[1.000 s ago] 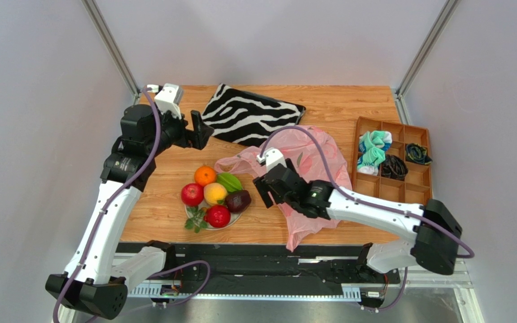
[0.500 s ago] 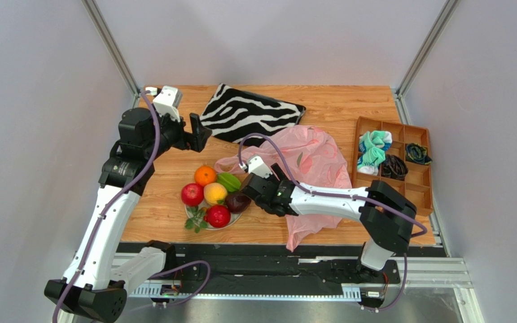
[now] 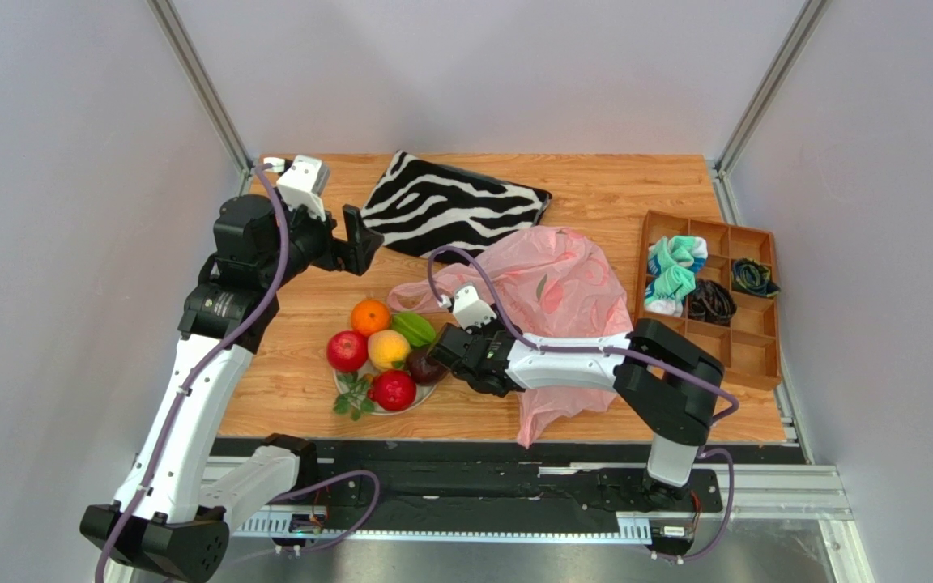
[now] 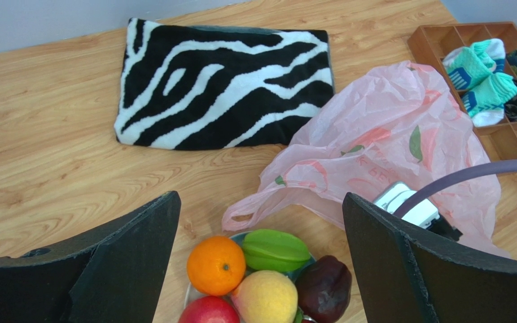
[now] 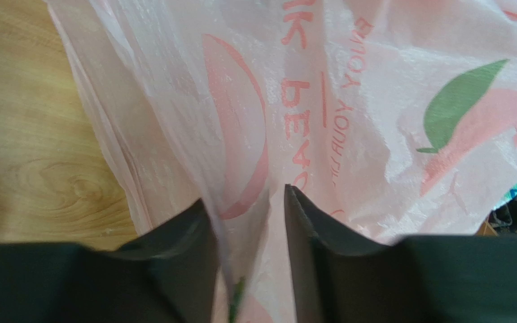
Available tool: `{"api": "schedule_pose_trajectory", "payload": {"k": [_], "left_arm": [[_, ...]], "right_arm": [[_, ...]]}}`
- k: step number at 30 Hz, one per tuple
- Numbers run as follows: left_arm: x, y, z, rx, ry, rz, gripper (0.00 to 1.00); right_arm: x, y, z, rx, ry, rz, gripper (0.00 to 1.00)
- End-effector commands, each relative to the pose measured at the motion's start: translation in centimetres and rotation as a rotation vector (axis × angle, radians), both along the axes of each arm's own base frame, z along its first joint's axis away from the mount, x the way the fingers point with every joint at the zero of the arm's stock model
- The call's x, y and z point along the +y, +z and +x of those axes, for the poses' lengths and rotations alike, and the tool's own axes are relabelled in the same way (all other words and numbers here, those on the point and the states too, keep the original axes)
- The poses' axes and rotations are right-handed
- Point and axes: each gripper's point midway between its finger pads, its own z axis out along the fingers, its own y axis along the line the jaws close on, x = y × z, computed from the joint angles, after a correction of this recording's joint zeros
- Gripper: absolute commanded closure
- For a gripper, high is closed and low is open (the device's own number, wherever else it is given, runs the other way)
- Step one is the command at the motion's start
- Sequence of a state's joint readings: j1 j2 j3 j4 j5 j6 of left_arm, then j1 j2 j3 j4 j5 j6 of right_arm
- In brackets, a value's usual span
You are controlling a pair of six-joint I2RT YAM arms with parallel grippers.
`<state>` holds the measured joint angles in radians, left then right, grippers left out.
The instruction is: Place the fruits into the plastic bag
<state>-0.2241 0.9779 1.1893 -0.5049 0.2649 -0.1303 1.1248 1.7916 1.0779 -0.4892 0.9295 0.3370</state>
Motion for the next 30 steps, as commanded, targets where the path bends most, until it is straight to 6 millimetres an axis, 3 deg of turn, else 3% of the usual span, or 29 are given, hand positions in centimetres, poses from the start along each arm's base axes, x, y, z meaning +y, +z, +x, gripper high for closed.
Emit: {"api": "schedule_pose_trajectory", "payload": {"k": [1,3,4,7,8,10,11,15,21,26,30], "left_arm": [[-1.5,1.3,-0.9,-0.079,-0.115,-0.015,0.01],[-2.3,2.2,-1.4,-0.127,-0.172,-0.030,0.01],[-3.1,2.5,-2.3,-0.143,-0.232,-0.044,0.01],[-4.5,3.4,-3.8,-0.188,-0.350,-0.063,0.01],[-4.8,3.6,-4.1,-0.196,-0.373,-0.068,0.01],[-5.3,3.8,-4.8,-0.206,-0.428,-0.071,0.01],[-5.4,3.9,-5.1,-0.208,-0.438,-0.071,0.01],[-5.4,4.2,-5.6,-0.240,-0.454,-0.054,0.01],[-5.4,4.8,-6.6,-0.284,-0.478,-0.055,0.01],[-7.0,4.6,-8.4,-0.270,-0.629,-0.099,0.01],[-6.4,3.9,-6.9,-0.240,-0.558,-0.071,0.01]], "right_arm": [[-0.4,3.2,1.1,-0.127,-0.054,0.050,0.79],[-0.9,3.7,1.4,-0.115,-0.056,0.065,0.94],[-1.0,5.4,1.5,-0.125,-0.052,0.114,1.00],[-0.6,7.8,1.7,-0.079,0.028,0.239,1.00],[-1.1,10.5,2.1,-0.101,0.035,0.336,1.00],[-0.3,12.5,1.7,-0.052,0.125,0.446,1.00],[-1.0,15.1,1.7,-0.077,0.151,0.515,1.00],[-1.6,19.9,1.4,-0.112,0.237,0.602,1.00],[-2.4,20.9,1.6,-0.082,0.243,0.631,1.00],[-2.4,20.9,2.2,-0.067,0.218,0.683,1.00],[-2.3,21.7,2.6,-0.065,0.224,0.725,1.00]]}}
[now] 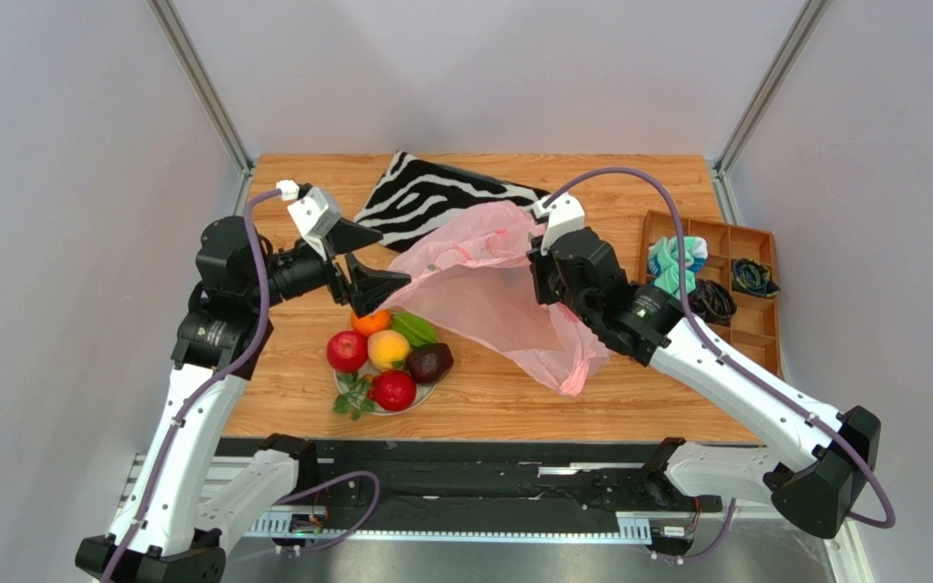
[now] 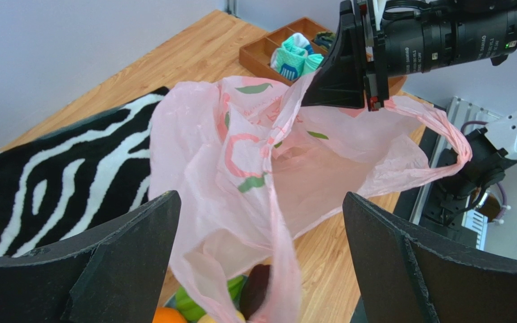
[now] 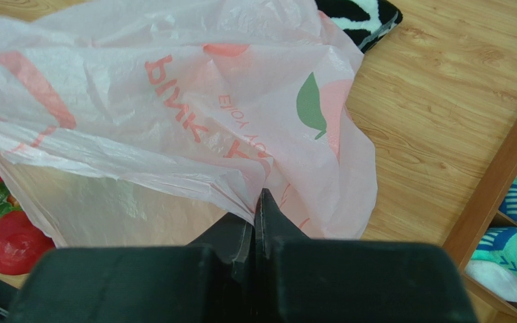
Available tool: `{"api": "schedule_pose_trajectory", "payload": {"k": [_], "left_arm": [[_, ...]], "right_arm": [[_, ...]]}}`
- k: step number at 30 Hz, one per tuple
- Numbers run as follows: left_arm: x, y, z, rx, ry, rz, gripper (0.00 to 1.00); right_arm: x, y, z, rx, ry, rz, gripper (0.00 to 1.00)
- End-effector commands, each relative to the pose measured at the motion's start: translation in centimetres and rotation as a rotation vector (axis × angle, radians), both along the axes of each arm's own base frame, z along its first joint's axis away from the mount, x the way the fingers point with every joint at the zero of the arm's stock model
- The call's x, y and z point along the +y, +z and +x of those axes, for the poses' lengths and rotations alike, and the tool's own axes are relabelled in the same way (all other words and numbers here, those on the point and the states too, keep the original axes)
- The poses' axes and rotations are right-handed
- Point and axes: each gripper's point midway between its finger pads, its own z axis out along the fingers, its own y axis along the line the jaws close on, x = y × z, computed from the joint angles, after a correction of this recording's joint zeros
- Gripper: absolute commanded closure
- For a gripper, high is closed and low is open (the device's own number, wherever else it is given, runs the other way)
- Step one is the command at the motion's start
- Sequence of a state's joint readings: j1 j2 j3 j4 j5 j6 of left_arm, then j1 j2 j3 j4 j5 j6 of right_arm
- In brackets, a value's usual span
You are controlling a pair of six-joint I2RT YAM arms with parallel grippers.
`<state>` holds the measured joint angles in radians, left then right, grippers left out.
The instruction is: Place the fruits into the plastic bag
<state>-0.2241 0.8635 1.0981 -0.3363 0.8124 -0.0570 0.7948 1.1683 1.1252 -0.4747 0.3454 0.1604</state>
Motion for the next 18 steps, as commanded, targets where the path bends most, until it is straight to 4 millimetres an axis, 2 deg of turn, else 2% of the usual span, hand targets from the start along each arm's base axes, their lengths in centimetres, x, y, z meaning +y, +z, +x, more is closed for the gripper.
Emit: {"api": "schedule_pose_trajectory", "payload": {"k": [1,6,9,16,18], "left_arm": [[0.1,0.0,0.7,-0.029,0.010,0.025,0.01],[0.5,-0.8,1.2,-0.009,0.045,0.045,0.01],[0.1,-1.7,0.7,-0.008,0.023,0.084,0.01],[-2.4,-2.9,-1.0,0.015,-0.097,0.104,0.01],[-3.5,-3.8,-1.2,0.052,-0.130,0.129,0.01]], "right_arm": [[0.8,2.4,0.5,-0.013,0.025,0.091,1.00],[1.0,2.8,1.2,0.010,0.032,0.133,1.00],[0.9,2.8,1.9,0.023,0.019,0.149,1.00],[0.0,2.3,3.9,0.051,-0.042,0.159,1.00],[-0.1,1.9,4.5,0.056,-0.060,0.154,1.00]]}}
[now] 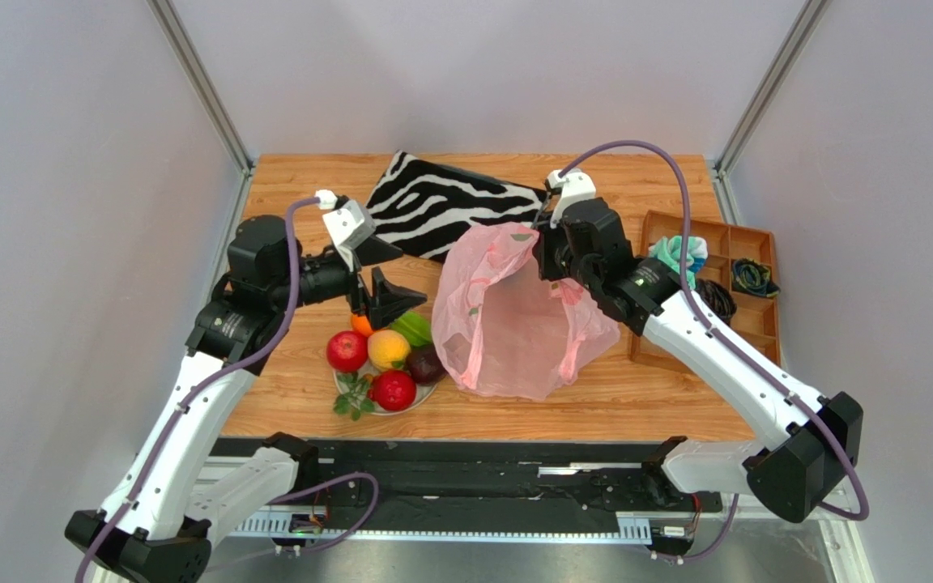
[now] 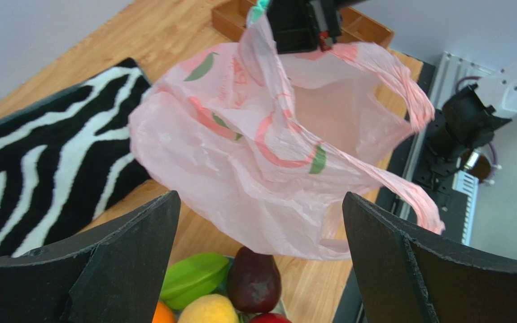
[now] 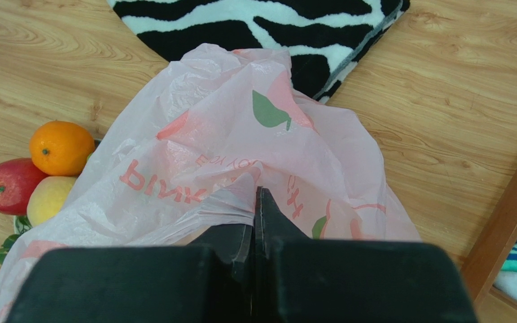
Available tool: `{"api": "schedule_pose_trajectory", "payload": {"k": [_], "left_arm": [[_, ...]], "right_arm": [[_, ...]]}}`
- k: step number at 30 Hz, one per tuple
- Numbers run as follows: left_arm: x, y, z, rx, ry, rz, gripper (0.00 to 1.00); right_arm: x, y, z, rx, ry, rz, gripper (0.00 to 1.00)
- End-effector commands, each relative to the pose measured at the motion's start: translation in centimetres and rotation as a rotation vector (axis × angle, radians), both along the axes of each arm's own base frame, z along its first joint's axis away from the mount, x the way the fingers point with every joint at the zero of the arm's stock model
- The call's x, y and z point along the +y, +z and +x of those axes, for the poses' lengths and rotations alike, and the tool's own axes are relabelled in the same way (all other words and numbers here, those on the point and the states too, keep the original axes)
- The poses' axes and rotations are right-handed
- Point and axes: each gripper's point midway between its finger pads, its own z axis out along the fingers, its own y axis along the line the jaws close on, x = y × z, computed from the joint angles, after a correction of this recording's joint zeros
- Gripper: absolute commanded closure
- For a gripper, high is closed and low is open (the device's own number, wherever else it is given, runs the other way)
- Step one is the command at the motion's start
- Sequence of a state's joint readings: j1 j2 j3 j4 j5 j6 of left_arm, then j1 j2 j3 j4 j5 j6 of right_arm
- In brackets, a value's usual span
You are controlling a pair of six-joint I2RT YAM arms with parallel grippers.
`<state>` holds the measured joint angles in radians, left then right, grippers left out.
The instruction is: Place the fruits into the plastic bag
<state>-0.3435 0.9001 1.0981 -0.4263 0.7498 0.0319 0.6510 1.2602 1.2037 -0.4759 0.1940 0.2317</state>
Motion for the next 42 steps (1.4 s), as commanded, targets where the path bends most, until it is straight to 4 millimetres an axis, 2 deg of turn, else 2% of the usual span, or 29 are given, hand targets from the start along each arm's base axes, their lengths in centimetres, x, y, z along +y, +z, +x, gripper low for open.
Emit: {"api": "schedule_pose_trajectory", "payload": {"k": [1,4,6,11,15,19,20,23,24,26,27,29,30,31,33,38,42], "left_arm": [[-1.7,-1.4,-0.4,0.018,-0.068,0.054,0.01],[-2.5,-2.7,-0.2,0.049,-0.045,0.109,0.01],[-2.2,-3.8,0.7,0.079,0.012,0.159,0.02],[-3.3,-5.1,-0.1,0.160,0.015,0.172,0.04],[-4.1,-5.3,-1.5,0.232,0.015,0.088,0.05],[-4.8,-4.4,-3.4,0.259,-0.030,-0.035,0.04],[-5.3,-3.5,-3.7,0.243,-0.060,-0.080,0.05],[-6.8,-3.7,-4.3,0.310,-0.086,-0.119,0.06],[-7.8,-4.5,-4.8,0.335,-0.111,-0.096,0.06],[-8.7,-4.5,-4.7,0.329,-0.097,-0.072,0.07],[-9.6,-4.5,-5.5,0.322,-0.122,-0.059,0.07],[-10.5,-4.3,-5.1,0.304,-0.097,-0.043,0.07],[-11.3,-4.4,-5.8,0.303,-0.114,-0.033,0.07],[-11.6,-4.6,-5.3,0.302,-0.079,-0.017,0.07],[-12.5,-5.5,-5.5,0.309,-0.072,0.024,0.07],[-13.5,-6.7,-5.8,0.311,-0.042,0.073,0.07],[-14.0,-9.0,-5.3,0.362,0.000,0.136,0.09]], "right_arm": [[0.1,2.0,1.5,-0.028,-0.036,0.055,1.00],[-0.2,1.6,2.4,-0.020,-0.065,0.050,1.00],[-0.3,1.4,2.8,-0.013,-0.079,0.056,1.00],[-0.6,0.4,3.7,0.008,-0.115,0.045,1.00],[-0.8,-0.2,4.2,0.015,-0.137,0.031,1.00],[-0.6,-0.8,4.6,0.030,-0.143,0.021,1.00],[-0.5,-1.1,4.7,0.034,-0.143,0.018,1.00],[-0.3,-1.2,5.0,0.041,-0.149,0.022,1.00],[-0.2,-1.2,5.0,0.042,-0.145,0.028,1.00],[0.0,-1.3,5.0,0.048,-0.139,0.030,1.00],[0.0,-1.4,5.0,0.051,-0.142,0.031,1.00],[0.0,-1.4,5.0,0.052,-0.142,0.032,1.00],[0.0,-1.4,4.9,0.050,-0.144,0.033,1.00],[-0.1,-1.3,4.9,0.050,-0.144,0.035,1.00],[0.0,-1.4,4.8,0.053,-0.141,0.038,1.00],[-0.2,-1.5,4.7,0.054,-0.144,0.036,1.00],[-0.2,-1.7,4.6,0.055,-0.144,0.035,1.00]]}}
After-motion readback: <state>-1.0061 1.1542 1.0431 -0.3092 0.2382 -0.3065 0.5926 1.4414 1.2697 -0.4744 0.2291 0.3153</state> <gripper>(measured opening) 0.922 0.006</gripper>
